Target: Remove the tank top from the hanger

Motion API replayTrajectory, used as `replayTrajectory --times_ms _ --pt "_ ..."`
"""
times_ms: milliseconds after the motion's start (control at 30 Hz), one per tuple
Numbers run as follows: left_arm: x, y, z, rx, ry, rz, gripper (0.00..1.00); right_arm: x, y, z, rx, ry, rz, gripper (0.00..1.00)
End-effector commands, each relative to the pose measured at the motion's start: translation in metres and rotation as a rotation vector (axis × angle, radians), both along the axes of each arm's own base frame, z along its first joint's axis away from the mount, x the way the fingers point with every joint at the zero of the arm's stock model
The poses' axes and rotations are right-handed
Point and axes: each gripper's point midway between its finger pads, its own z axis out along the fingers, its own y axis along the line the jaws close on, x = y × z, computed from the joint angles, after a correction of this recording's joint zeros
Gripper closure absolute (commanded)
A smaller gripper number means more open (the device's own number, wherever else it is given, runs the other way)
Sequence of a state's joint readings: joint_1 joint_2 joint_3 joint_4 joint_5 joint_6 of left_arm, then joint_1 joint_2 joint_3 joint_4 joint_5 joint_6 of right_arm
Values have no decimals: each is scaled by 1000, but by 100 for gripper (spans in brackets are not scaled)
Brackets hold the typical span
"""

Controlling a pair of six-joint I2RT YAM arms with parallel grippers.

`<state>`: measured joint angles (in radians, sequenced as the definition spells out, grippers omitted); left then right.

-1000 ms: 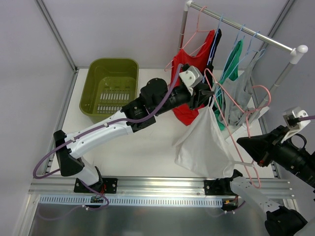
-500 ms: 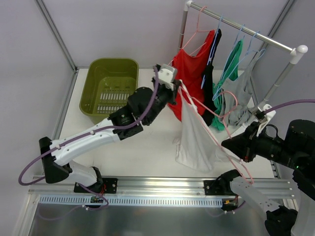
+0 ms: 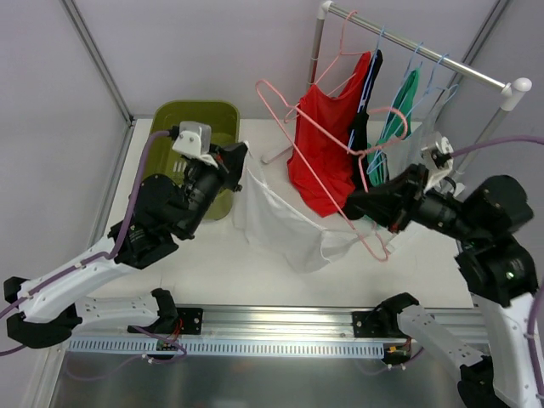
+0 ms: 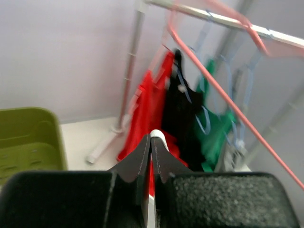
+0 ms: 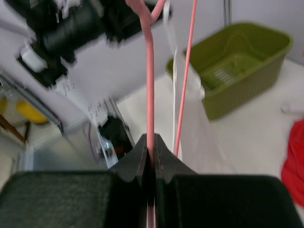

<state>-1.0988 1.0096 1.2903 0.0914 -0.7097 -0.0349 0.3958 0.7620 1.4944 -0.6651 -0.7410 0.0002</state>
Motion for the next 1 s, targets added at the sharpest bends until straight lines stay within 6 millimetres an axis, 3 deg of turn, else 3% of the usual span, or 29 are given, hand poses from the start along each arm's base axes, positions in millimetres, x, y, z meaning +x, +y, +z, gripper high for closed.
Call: replayTrajectory --times_ms 0,33,67,100,167,200,300,333,400,433,500,533,567,633,667,733,767,833,867,967 --pt "-41 -38 -18 20 -15 -338 100 46 21 67 305 -160 -18 100" --pt "-53 -41 -18 24 -32 -408 100 54 23 76 371 -187 -22 100" --pt "-71 -57 -28 60 -43 -541 100 58 26 93 462 -279 -1 100" --pt "-78 -63 -35 77 -44 -595 100 78 33 96 515 -250 -21 100" --pt "-88 -69 -54 95 -12 -656 100 80 41 120 619 -349 11 100" --pt "-86 -68 -61 95 9 -645 100 104 49 122 653 -334 -24 100" --pt "-79 -70 -91 87 99 -614 100 107 51 157 799 -497 -38 100" --pt "-76 -74 -102 99 131 -604 100 123 60 154 786 -527 -56 100" --pt "-69 -76 -125 104 218 -563 100 130 65 160 773 -578 -84 100" --pt "-54 -70 -142 127 273 -465 100 133 62 165 768 -590 -112 100" --pt "-40 -60 -166 134 357 -340 100 149 57 151 685 -519 -216 100" --pt "-28 -47 -184 176 397 -230 100 149 52 145 631 -492 -253 100" --pt "-24 -40 -193 191 421 -179 100 141 43 126 504 -432 -310 100" --pt "-20 -30 -211 208 475 -125 100 138 15 111 419 -345 -452 100" --pt "-17 -26 -220 211 499 -112 100 124 -4 93 333 -268 -502 100" --pt "-14 -22 -231 190 545 -108 100 123 -43 73 250 -188 -681 100" --pt "-14 -20 -243 197 577 -115 100 113 -58 49 148 -121 -723 100" --pt "-4 -8 -251 171 612 -78 100 100 -92 32 71 -71 -842 100" --pt "-3 -5 -256 168 632 -77 91 91 -103 6 -26 -10 -866 100" --pt "0 4 -249 140 634 -89 59 65 -128 -13 -71 49 -913 100"
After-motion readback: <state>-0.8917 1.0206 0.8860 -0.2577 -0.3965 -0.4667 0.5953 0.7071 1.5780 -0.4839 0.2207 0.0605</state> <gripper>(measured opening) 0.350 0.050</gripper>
